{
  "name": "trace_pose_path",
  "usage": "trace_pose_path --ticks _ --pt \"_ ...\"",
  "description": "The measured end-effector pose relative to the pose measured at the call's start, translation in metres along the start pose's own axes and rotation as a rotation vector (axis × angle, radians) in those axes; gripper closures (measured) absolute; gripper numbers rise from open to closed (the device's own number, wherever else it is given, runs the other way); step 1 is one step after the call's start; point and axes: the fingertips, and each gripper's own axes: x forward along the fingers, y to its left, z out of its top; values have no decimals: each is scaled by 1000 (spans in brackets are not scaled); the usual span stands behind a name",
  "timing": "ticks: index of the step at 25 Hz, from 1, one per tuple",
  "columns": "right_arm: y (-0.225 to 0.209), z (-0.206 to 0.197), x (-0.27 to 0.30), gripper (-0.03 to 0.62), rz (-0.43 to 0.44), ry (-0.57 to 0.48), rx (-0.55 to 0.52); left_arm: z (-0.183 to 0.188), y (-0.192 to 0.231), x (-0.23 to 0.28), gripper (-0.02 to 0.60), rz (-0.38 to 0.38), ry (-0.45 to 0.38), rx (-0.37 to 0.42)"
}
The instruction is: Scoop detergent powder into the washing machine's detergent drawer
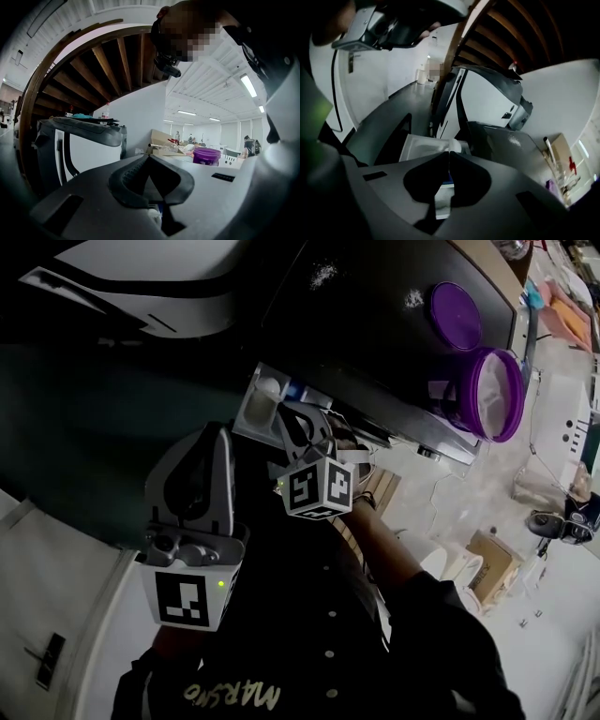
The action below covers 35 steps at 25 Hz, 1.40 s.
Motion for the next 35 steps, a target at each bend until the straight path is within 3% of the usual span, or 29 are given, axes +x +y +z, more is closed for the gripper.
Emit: trace_pose_path --ticks 4,8,11,16,19,28,35 --pt "7 -4 3 560 -94 39 -327 -5 0 -2 566 3 8 -4" --pt "10 -8 4 560 -97 45 -347 -6 -2 -4 566 5 8 -6" --pt "6 -5 2 560 -66 15 -181 -3 -3 -5 566 8 7 -4" --pt "-14 4 -11 560 83 -77 503 6 -4 -6 566 15 -17 9" --pt "-24 14 -26 560 132 -124 710 17 -4 -5 566 20 -50 28" --pt "-60 57 -103 560 108 -310 763 70 -36 0 566 -38 -151 75" --pt "-117 88 -173 560 -27 -482 748 113 -80 15 566 -158 -229 124"
